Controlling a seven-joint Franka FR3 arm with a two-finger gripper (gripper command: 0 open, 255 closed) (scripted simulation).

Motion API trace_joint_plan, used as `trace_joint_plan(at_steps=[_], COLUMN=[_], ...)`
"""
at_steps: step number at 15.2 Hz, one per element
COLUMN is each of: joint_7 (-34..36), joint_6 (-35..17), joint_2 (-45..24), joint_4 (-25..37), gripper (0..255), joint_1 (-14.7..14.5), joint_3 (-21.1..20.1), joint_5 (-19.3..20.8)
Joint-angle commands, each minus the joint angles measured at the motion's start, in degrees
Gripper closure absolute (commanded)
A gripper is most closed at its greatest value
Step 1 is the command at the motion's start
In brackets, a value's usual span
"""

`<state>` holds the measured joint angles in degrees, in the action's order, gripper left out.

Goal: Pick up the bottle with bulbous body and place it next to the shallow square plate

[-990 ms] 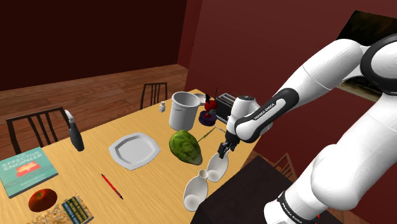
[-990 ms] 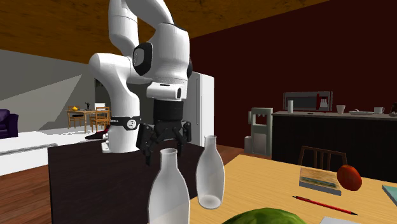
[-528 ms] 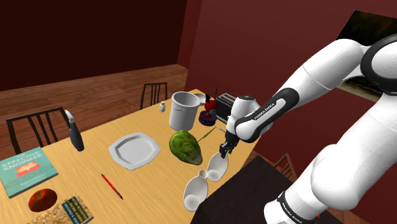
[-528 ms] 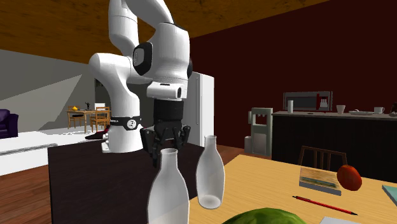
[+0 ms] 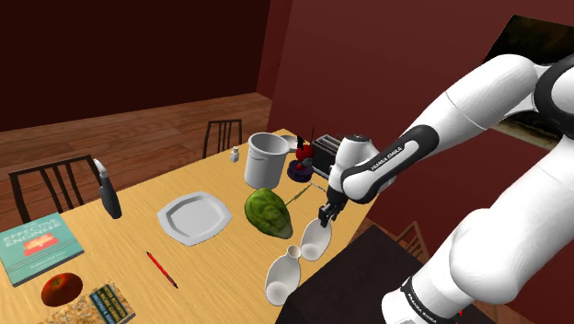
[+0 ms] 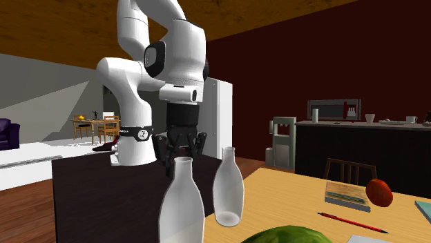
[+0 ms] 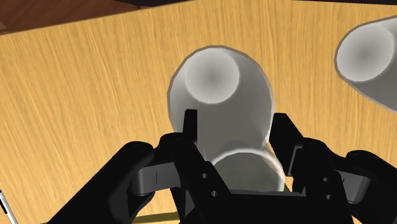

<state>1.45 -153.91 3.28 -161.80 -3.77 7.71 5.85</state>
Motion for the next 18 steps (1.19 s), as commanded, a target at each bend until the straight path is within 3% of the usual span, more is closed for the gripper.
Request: trace_joint_plan(at_steps=[1, 18], joint_7=[0.0, 0.0], joint_6=[1.9, 20.2], joint_2=[1.8, 17.5], joint_4=[0.1, 2.7], gripper=[255, 255], joint_1=[0.1, 0.3], joint_3=[0.0, -0.6], joint_5=[0.2, 0.5])
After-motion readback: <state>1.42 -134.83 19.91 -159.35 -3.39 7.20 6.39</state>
